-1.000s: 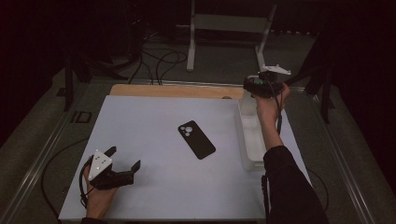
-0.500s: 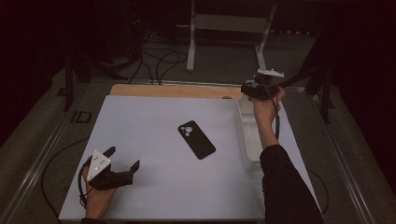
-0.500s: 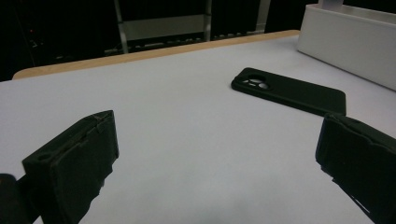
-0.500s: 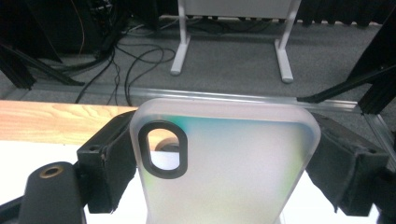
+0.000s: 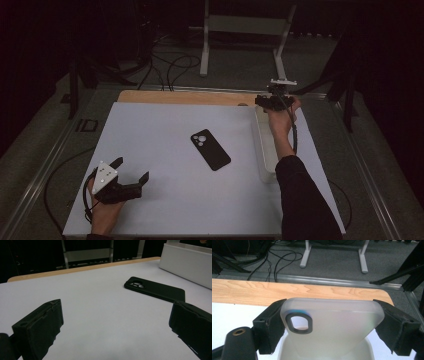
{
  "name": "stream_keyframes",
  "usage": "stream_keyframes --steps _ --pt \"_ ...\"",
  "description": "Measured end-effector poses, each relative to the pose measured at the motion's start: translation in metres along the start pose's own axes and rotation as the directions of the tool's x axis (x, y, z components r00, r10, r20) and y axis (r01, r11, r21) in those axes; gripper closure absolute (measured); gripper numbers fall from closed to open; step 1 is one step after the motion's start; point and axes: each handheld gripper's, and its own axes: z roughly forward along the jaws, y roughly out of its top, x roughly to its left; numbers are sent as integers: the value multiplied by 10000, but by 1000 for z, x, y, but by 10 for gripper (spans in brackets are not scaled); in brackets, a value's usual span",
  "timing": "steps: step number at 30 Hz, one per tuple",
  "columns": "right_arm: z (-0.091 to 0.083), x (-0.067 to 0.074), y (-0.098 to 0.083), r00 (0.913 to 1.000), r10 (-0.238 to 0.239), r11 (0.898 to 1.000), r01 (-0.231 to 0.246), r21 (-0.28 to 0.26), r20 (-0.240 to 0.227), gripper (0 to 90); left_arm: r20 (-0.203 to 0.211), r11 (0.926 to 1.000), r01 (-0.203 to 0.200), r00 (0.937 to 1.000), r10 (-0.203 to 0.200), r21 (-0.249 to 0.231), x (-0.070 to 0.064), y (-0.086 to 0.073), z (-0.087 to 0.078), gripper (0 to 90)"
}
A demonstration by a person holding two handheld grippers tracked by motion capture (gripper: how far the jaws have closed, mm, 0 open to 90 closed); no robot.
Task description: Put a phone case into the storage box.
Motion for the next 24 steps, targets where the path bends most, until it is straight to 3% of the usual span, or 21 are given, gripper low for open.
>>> stream_keyframes --steps 15,24 --pt "-8 7 -2 9996 -180 9963 163 840 194 166 18 10000 -14 10000 14 14 -1 0 0 0" --pt "-6 4 -1 9994 54 9924 -97 1223 356 165 17 10000 -12 10000 12 5 -1 0 0 0"
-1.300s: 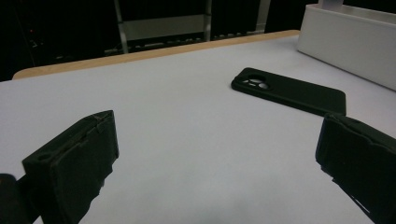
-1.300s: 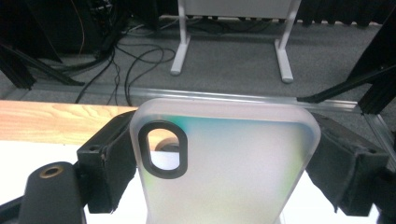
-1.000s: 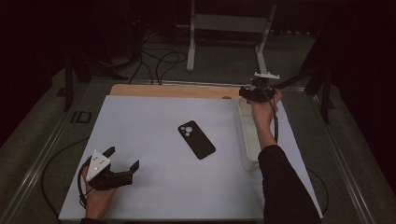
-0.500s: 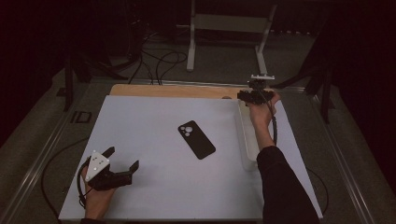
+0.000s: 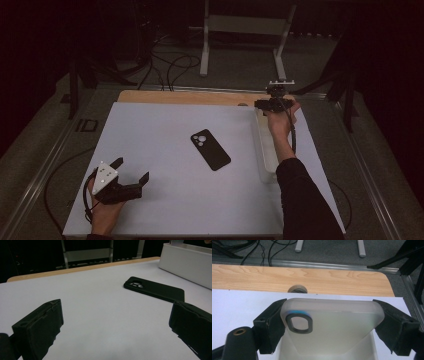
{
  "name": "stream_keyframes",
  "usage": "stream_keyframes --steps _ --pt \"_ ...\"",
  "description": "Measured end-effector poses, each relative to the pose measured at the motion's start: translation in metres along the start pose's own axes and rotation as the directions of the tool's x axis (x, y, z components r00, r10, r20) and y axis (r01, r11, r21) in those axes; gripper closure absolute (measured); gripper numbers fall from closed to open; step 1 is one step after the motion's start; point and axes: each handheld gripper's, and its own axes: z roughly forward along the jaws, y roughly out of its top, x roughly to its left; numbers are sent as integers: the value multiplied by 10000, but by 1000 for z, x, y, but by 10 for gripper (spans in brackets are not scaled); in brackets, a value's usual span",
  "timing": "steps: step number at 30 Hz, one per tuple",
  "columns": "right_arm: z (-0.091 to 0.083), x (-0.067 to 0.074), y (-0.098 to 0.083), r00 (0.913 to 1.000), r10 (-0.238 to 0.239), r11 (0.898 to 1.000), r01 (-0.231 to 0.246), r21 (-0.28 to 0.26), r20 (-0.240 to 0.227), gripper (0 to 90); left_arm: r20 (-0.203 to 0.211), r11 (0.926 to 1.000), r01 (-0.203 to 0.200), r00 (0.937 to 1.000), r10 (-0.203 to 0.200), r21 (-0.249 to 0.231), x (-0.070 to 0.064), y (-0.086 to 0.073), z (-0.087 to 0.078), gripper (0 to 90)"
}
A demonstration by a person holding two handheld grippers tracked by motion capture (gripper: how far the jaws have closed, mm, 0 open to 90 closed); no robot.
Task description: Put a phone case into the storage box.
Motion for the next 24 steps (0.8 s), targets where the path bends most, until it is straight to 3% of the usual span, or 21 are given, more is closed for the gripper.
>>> stream_keyframes --steps 6,12,18,24 --pt "4 -1 -1 10000 37 9998 -37 -184 17 147 -4 10000 -15 10000 15 22 -1 0 0 0" --pt "12 -1 -2 9990 -184 9990 167 -407 -408 85 -28 10000 30 10000 -30 -9 0 0 0 0" --pt "11 -3 1 9983 -145 9966 98 -824 -563 84 -38 10000 36 10000 -36 7 0 0 0 0" --pt "8 -8 2 9984 -34 9958 -17 -912 -566 84 -41 10000 38 10000 -38 7 0 0 -1 0"
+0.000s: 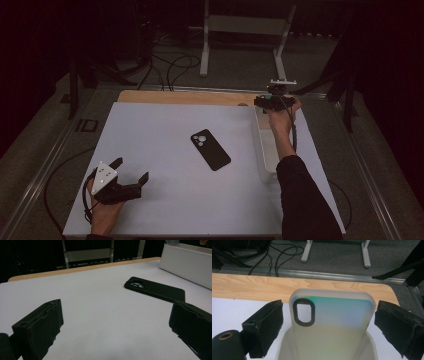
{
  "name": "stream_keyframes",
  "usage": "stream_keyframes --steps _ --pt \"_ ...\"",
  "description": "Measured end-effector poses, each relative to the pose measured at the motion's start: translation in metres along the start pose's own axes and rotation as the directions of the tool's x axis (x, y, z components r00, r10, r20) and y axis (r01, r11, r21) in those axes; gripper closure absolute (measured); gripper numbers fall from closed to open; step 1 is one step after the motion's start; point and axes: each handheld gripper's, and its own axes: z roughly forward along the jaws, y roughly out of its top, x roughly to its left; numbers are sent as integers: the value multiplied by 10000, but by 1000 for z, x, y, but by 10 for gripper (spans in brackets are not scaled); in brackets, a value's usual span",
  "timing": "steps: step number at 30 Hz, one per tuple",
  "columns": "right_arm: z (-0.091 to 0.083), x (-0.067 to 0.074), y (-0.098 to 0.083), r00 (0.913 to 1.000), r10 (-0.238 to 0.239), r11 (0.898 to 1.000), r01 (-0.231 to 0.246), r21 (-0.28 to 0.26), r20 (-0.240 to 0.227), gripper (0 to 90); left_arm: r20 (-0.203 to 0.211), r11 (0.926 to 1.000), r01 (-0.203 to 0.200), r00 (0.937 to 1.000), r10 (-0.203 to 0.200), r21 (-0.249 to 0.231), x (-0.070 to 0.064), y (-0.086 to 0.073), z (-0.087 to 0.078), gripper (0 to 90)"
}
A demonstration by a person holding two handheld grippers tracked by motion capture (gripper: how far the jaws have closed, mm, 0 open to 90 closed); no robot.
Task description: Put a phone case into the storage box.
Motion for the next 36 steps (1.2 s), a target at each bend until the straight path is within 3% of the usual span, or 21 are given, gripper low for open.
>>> stream_keyframes --steps 11,17,27,36 --pt "-17 -9 3 9990 343 9982 -357 -488 -299 85 1 10000 -23 10000 23 21 0 0 0 0" --pt "-30 -10 -1 9940 649 9943 -719 -787 -878 85 11 10000 -36 10000 36 21 -1 0 1 0" --pt "-51 -5 -8 9845 153 9947 -328 -976 -1750 86 33 10000 -56 10000 56 74 -2 0 2 0" --pt "-68 3 -9 9683 -306 9923 -2 -1235 -2479 86 28 10000 -58 10000 58 73 -2 0 2 0"
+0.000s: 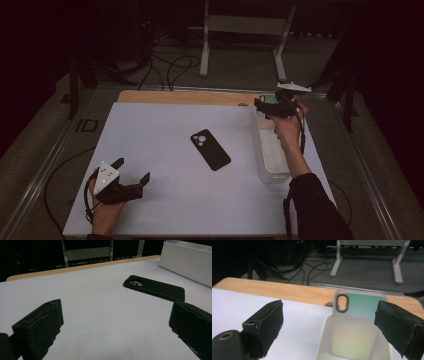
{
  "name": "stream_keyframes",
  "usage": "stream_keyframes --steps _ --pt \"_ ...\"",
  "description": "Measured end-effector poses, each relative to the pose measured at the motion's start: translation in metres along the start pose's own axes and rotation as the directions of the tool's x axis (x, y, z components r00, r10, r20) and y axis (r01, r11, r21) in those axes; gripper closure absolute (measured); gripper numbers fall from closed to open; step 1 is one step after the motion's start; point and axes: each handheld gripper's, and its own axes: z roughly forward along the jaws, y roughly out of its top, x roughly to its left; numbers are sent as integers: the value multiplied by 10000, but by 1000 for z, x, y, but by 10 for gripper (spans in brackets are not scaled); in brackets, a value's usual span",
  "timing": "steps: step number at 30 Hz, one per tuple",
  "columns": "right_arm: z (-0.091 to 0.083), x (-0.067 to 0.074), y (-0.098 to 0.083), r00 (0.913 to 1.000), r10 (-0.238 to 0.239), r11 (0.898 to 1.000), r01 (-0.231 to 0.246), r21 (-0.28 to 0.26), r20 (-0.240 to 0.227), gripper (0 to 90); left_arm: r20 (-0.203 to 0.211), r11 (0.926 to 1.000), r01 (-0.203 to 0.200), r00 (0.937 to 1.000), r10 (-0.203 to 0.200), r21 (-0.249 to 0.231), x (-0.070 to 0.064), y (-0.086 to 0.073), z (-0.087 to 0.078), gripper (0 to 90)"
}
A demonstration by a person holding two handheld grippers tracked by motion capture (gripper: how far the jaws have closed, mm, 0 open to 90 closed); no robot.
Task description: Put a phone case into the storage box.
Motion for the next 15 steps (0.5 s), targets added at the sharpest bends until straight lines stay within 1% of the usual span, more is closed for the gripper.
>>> stream_keyframes --steps 6,10,15 --pt "-5 10 1 9990 -210 9998 208 -62 -390 86 9 10000 -9 10000 9 9 0 0 0 0" --pt "-8 14 1 9981 -345 9994 341 -90 -519 86 26 10000 -1 10000 1 -2 0 0 0 0" --pt "-11 23 -2 9926 -514 9986 522 48 -1103 86 68 10000 -79 9999 79 52 -2 0 2 0"
